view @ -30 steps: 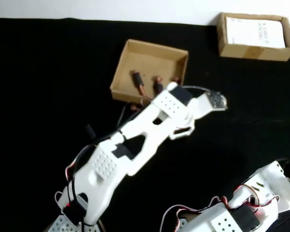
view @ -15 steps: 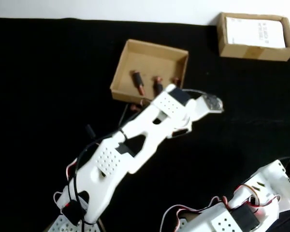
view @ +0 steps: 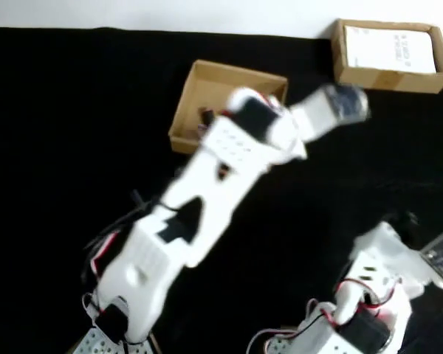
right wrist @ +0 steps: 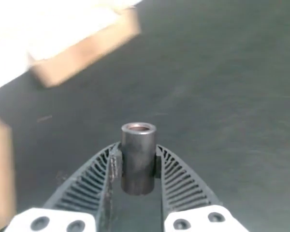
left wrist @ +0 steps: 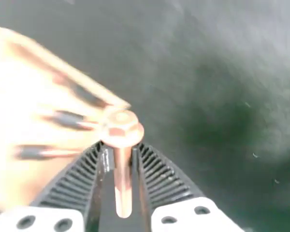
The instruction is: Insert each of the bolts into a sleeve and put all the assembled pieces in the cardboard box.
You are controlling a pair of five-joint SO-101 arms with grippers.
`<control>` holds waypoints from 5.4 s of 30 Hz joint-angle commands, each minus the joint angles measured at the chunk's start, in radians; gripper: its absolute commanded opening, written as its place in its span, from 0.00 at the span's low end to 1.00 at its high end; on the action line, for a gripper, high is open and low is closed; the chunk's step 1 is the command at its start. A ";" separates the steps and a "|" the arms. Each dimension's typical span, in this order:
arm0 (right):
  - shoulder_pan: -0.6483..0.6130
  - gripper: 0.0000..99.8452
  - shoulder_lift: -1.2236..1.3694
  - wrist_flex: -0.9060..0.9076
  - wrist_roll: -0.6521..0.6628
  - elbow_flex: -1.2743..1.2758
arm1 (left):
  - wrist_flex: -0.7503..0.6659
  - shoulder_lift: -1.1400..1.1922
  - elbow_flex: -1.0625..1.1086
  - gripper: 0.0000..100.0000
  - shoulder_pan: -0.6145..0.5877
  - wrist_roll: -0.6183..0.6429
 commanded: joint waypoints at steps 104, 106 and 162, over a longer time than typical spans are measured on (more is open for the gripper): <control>-0.837 0.01 -0.004 -0.788 0.086 0.450 | -1.553 -1.267 1.825 0.01 0.041 0.629; -0.837 0.01 -0.004 -0.788 0.086 0.450 | -1.544 -1.267 1.824 0.01 0.047 0.629; -0.733 0.01 0.058 -0.780 0.002 0.255 | -0.698 -1.465 1.643 0.21 -0.062 0.752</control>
